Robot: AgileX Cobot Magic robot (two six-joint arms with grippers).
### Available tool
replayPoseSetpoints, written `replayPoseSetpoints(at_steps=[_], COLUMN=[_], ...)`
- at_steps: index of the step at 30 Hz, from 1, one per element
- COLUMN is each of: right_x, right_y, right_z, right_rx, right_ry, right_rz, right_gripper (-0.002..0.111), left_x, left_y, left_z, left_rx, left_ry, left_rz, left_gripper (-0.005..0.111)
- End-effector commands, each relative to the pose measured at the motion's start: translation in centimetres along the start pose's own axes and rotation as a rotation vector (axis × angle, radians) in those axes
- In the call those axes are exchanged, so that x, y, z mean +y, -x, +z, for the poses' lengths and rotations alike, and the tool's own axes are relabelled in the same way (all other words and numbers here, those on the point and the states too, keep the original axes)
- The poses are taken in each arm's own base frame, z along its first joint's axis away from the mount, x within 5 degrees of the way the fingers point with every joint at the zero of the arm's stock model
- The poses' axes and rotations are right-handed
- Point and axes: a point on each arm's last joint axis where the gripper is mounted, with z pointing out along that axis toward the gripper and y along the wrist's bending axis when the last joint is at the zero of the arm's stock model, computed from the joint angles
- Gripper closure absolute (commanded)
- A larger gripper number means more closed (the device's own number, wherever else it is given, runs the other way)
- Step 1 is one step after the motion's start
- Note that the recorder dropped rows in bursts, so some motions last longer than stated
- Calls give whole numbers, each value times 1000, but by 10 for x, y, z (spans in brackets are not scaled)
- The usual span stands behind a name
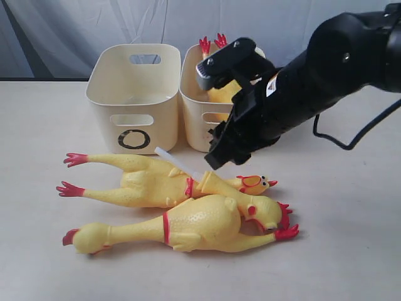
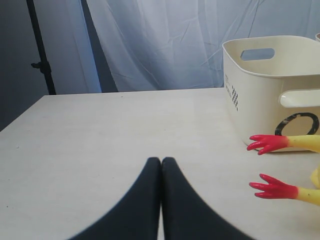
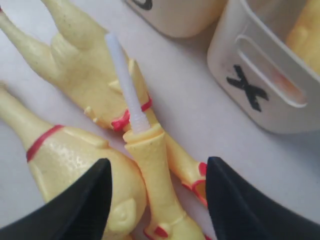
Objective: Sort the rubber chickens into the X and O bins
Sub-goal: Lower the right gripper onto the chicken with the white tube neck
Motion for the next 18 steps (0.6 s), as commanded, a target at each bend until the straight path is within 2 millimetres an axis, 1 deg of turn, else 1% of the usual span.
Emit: replayPoseSetpoints(at_steps=[1,6,11,18], right_x=[-1,-2,-1,-3], right_y=[-9,-13,-19,-19], right_z=[27,47,65,79], right_rx=[93,117,154,132], right_ry=[25,34,59,43], right_rz=[-28,-14,-47,-37], right_gripper=[54,54,54,54], left_x=[0,0,0,0], left_y=[-1,-1,-1,-1], left_z=[0,0,0,0], left_rx=[-5,-5,-5,-5], left_ry=[-6,-6,-6,-6], left_rz=[-6,-6,-6,-6], left_gripper=[107,107,107,107])
